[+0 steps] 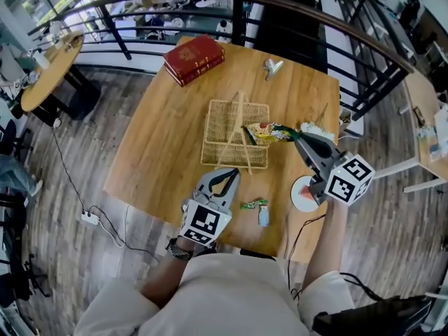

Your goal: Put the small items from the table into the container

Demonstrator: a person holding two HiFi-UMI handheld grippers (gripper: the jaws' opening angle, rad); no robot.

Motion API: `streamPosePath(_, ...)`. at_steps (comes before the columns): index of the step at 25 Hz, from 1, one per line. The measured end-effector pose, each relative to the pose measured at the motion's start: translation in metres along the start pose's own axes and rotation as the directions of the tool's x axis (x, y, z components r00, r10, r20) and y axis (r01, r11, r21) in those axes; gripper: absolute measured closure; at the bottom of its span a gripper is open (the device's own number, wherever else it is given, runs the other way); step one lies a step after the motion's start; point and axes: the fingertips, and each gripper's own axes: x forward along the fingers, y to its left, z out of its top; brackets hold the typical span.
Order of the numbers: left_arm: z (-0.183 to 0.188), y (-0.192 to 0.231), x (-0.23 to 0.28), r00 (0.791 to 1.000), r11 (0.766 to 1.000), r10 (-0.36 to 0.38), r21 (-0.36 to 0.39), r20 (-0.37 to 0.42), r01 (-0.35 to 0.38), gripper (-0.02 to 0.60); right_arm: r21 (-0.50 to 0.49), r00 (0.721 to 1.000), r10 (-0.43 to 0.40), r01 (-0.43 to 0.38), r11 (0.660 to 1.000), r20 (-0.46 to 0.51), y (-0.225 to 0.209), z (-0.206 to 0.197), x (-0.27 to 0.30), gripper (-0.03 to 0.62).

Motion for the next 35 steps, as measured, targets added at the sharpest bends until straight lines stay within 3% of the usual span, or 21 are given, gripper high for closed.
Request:
streamPosePath(15,0.003,0.024,0.002,0.998,0.997,0.069,-0.023,-0.009,-0.069,0.574,0.002,0.999,0.043,-0.044,0.999,0.028,-0.026,0.021,0.040,0.579)
streamPosePath(23,-0.002,0.027,0.011,0.997,0.997,0.071,-0.028,-0.024,-0.072,0.574,0.029,0.998,0.052,-0.052,0.998,0.026,-0.045,0.015,0.050,0.579)
streamPosePath(35,-0.016,0.035,0.014,0.994,0.994,0.094,-0.049,-0.056,-0.097,0.574,0.093,0.984,0.175,-0.178,0.980,0.032,-0.034,0.006,0.087,0.579)
